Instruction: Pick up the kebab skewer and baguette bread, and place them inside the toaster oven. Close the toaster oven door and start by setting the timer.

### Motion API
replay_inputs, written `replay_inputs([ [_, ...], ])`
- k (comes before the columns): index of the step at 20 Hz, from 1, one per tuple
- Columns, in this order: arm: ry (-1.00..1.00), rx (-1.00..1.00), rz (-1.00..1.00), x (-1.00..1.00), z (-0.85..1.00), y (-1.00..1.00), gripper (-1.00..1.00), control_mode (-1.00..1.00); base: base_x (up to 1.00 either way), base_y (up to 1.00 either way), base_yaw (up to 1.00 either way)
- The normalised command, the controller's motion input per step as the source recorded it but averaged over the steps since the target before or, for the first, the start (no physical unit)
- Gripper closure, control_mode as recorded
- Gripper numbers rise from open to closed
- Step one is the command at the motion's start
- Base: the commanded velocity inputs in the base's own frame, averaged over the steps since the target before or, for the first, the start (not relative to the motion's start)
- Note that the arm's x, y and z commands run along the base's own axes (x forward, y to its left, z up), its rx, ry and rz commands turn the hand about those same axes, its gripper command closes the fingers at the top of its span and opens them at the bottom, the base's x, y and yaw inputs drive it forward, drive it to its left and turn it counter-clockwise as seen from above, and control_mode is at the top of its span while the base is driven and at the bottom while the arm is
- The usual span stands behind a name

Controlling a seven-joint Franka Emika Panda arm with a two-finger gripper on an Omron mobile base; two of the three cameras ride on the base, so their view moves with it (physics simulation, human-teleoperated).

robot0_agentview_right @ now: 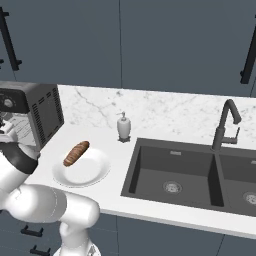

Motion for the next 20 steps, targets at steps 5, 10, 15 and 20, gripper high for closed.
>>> replay_inputs([
  [5, 0.00, 0.00, 0.00, 0.02, -0.05, 0.14, 1.00, -1.00, 0.00, 0.00, 0.00],
  [10, -0.01, 0.00, 0.00, 0.00, -0.07, 0.04, -1.00, -1.00, 0.00, 0.00, 0.00],
  [15, -0.07, 0.00, 0.02, 0.00, 0.00, 0.00, -1.00, -1.00, 0.00, 0.00, 0.00],
  [20, -0.11, 0.01, 0.04, -0.17, 0.14, 0.00, -1.00, -1.00, 0.00, 0.00, 0.00],
])
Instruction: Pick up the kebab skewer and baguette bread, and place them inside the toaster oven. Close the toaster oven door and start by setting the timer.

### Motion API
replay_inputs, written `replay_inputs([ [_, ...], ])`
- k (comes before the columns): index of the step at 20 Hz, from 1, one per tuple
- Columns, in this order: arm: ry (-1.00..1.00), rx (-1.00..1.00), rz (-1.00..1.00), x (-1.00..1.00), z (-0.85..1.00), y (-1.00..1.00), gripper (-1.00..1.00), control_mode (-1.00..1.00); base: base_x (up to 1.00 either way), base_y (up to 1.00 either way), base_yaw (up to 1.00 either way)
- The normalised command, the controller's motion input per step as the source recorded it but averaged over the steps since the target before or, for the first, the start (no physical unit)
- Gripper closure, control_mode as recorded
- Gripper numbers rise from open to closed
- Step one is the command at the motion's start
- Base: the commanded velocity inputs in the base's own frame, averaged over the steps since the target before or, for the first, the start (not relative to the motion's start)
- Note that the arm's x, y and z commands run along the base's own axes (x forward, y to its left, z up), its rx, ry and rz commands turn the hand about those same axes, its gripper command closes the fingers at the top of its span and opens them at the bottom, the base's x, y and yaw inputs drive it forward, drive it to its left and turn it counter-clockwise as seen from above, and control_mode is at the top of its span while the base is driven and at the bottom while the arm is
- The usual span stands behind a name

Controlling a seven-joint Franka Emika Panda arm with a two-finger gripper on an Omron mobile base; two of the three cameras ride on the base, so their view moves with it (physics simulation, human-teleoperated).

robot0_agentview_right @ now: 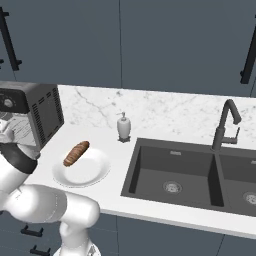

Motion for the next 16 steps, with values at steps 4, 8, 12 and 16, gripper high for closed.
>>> replay_inputs([
  [4, -0.12, 0.02, 0.02, -0.40, 0.43, -0.09, -1.00, -1.00, 0.00, 0.00, 0.00],
  [8, -0.05, 0.05, 0.00, -0.61, 0.36, -0.52, -1.00, -1.00, 0.00, 0.00, 0.00],
  [12, -0.02, 0.02, 0.00, -0.66, 0.04, -0.94, -1.00, -1.00, 0.00, 0.00, 0.00],
  [16, 0.00, 0.00, -0.02, -0.25, 0.00, -1.00, -1.00, -1.00, 0.00, 0.00, 0.00],
])
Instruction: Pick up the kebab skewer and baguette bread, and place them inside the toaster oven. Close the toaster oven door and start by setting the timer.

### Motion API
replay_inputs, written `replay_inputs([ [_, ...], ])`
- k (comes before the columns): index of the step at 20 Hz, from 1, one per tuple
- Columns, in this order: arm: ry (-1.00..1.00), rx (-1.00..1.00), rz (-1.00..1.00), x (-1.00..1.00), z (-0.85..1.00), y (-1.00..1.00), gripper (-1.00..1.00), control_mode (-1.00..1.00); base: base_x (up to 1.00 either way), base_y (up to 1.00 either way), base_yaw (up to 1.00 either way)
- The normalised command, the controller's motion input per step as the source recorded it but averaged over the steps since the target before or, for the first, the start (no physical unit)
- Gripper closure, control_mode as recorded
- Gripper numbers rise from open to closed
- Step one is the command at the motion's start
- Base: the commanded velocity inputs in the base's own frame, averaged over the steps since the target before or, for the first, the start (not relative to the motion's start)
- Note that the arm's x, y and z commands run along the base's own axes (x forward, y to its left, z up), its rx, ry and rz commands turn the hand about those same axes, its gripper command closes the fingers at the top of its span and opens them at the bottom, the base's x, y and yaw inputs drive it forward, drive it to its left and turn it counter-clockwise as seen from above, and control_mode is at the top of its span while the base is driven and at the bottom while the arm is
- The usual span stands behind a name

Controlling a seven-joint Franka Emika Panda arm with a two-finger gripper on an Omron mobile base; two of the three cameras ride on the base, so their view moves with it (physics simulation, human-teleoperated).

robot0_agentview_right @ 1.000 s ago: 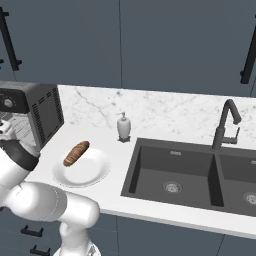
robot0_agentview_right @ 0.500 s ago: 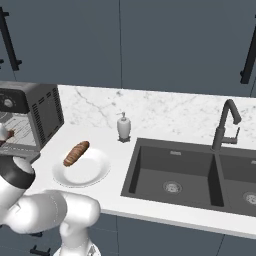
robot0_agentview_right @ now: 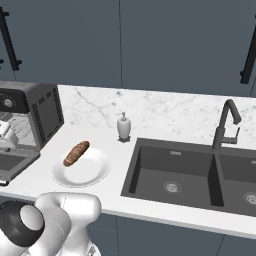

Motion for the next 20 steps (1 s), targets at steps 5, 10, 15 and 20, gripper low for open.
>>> replay_inputs([
  [5, 0.00, 0.02, -0.10, 0.00, 0.00, -1.00, -1.00, -1.00, 0.00, 0.00, 0.00],
  [10, 0.01, 0.00, -0.13, 0.22, -0.03, -0.94, -1.00, -1.00, 0.00, 0.00, 0.00],
  [15, 0.01, 0.03, -0.10, 0.46, -0.20, -0.45, -1.00, -1.00, 0.00, 0.00, 0.00],
  [20, 0.06, 0.05, -0.07, 0.54, -0.18, -0.45, -1.00, -1.00, 0.00, 0.00, 0.00],
])
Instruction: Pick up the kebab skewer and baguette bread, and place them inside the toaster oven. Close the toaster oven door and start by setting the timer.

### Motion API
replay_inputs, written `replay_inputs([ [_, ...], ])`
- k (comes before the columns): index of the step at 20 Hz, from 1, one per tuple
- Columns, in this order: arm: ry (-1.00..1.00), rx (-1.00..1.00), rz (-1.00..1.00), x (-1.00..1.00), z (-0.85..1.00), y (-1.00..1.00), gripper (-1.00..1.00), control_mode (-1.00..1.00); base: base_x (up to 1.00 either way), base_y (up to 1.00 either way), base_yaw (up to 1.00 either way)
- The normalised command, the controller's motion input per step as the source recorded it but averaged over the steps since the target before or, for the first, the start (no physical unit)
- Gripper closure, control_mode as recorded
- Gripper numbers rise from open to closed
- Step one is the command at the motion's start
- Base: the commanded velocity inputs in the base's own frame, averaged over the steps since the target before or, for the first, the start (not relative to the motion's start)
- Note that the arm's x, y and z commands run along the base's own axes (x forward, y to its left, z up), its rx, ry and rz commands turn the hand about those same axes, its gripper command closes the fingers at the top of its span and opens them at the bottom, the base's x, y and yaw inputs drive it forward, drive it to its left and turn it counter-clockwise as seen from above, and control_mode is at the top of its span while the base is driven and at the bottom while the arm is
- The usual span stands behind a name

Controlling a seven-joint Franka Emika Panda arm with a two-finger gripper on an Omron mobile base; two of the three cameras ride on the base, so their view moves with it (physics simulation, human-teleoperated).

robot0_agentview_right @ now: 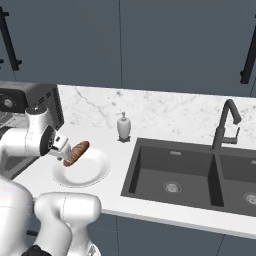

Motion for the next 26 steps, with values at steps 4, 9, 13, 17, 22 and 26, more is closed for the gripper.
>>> replay_inputs([
  [4, 0.07, 0.02, -0.08, 0.50, -0.29, -0.08, -1.00, -1.00, 0.00, 0.00, 0.00],
  [9, 0.06, 0.00, -0.05, 0.12, -0.35, -0.01, -1.00, -1.00, 0.00, 0.00, 0.00],
  [13, 0.04, 0.00, -0.02, 0.18, -0.32, -0.01, -1.00, -1.00, 0.00, 0.00, 0.00],
  [17, 0.01, 0.01, 0.00, 0.34, -0.19, -0.05, -1.00, -1.00, 0.00, 0.00, 0.00],
  [22, 0.00, 0.00, 0.00, 0.45, -0.13, 0.00, -1.00, -1.00, 0.00, 0.00, 0.00],
  [26, 0.01, 0.00, 0.00, 0.33, -0.23, 0.00, -1.00, -1.00, 0.00, 0.00, 0.00],
])
